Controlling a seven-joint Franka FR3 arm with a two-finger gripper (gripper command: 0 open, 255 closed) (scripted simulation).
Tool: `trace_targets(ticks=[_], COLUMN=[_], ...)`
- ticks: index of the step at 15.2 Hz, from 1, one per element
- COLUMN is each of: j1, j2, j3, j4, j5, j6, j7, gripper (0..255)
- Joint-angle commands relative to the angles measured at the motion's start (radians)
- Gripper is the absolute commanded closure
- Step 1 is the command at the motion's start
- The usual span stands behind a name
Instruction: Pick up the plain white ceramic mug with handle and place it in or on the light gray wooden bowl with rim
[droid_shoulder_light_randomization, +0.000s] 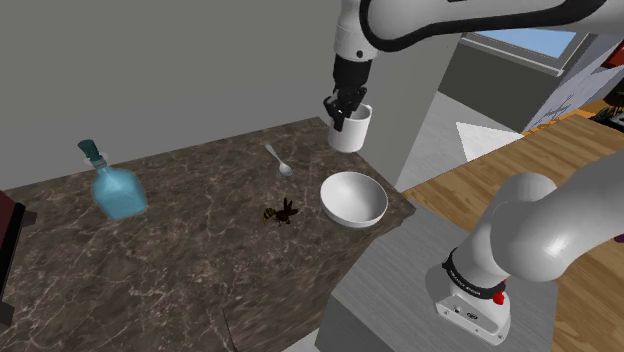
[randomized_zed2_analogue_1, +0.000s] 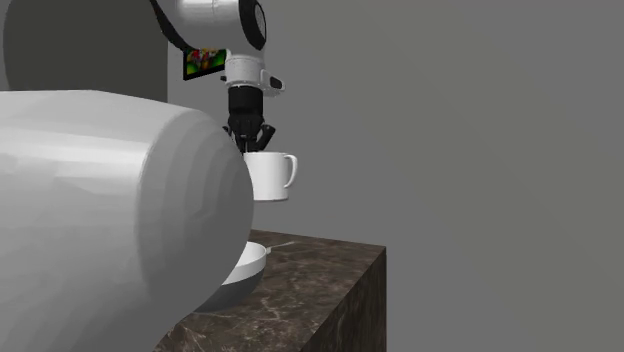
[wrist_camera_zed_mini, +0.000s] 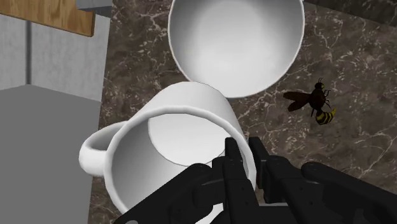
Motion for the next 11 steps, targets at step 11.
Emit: trace_targets(ticks=[11], j1=[0.063], j2=[-0.268], j3=[0.101], j4=[-0.225], j5=[0.064], j6=[-0.041], j7=[0.128], gripper=[255])
